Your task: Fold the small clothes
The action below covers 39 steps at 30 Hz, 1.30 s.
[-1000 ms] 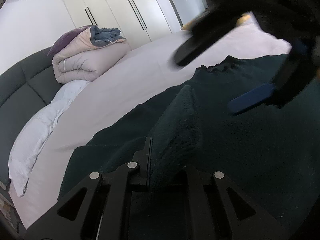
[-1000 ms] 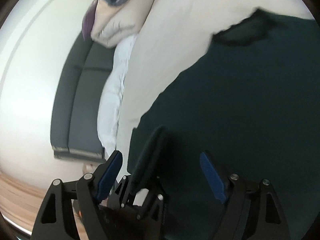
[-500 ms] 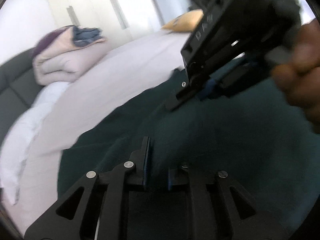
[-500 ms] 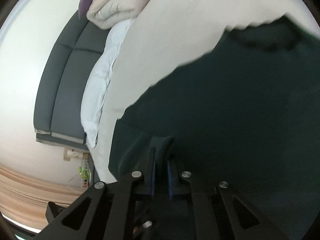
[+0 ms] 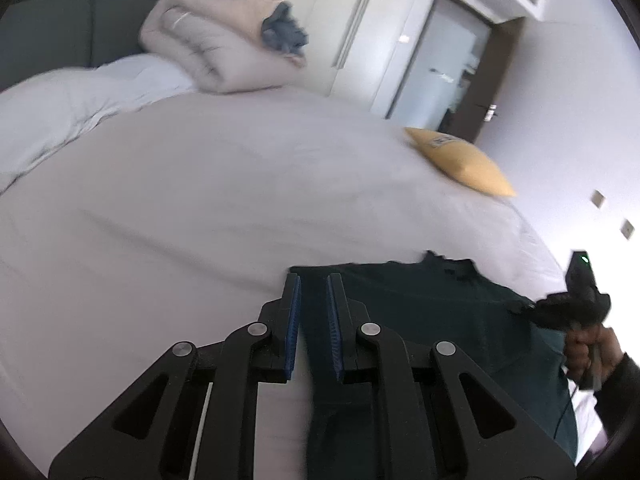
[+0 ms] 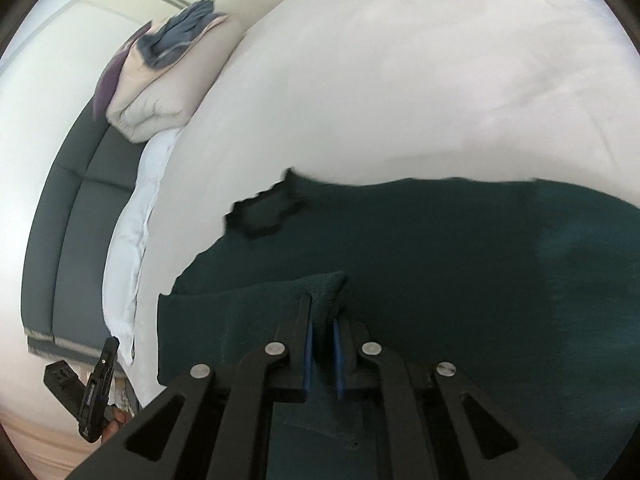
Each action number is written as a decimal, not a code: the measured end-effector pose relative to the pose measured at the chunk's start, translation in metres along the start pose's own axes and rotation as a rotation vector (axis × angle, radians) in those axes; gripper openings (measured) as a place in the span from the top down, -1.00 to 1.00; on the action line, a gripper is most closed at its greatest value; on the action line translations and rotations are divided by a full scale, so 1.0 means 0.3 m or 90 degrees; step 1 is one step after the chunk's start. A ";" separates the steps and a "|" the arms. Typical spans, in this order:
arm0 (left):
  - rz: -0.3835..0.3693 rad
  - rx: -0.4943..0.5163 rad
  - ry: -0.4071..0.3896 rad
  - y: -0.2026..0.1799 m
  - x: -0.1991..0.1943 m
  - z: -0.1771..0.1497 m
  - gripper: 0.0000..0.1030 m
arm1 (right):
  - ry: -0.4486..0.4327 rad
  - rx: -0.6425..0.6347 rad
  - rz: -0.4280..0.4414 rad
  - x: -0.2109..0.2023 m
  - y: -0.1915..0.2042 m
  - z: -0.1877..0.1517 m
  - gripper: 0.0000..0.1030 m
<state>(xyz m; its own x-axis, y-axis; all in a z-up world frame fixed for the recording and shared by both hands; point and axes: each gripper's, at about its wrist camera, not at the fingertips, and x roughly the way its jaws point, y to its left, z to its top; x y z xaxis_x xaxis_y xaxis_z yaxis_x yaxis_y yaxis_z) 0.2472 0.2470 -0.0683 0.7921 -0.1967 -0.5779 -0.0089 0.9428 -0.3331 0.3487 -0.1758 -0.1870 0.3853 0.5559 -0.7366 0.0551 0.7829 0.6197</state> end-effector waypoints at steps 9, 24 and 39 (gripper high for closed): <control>0.017 0.079 0.037 -0.108 0.111 -0.078 0.75 | -0.006 0.007 -0.024 0.019 -0.012 -0.029 0.82; 0.065 0.223 0.168 -0.269 0.404 -0.208 0.75 | -0.021 0.018 -0.050 -0.008 -0.074 -0.005 0.82; 0.062 0.201 0.170 -0.246 0.386 -0.205 0.75 | -0.027 0.013 -0.069 -0.006 -0.077 -0.006 0.82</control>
<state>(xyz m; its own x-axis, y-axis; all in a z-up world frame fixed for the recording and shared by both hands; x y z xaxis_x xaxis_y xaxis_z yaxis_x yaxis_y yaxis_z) 0.3019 0.1380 -0.1565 0.6110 -0.1260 -0.7816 0.1437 0.9885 -0.0470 0.3453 -0.1944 -0.2005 0.4149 0.4556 -0.7876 0.1175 0.8315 0.5429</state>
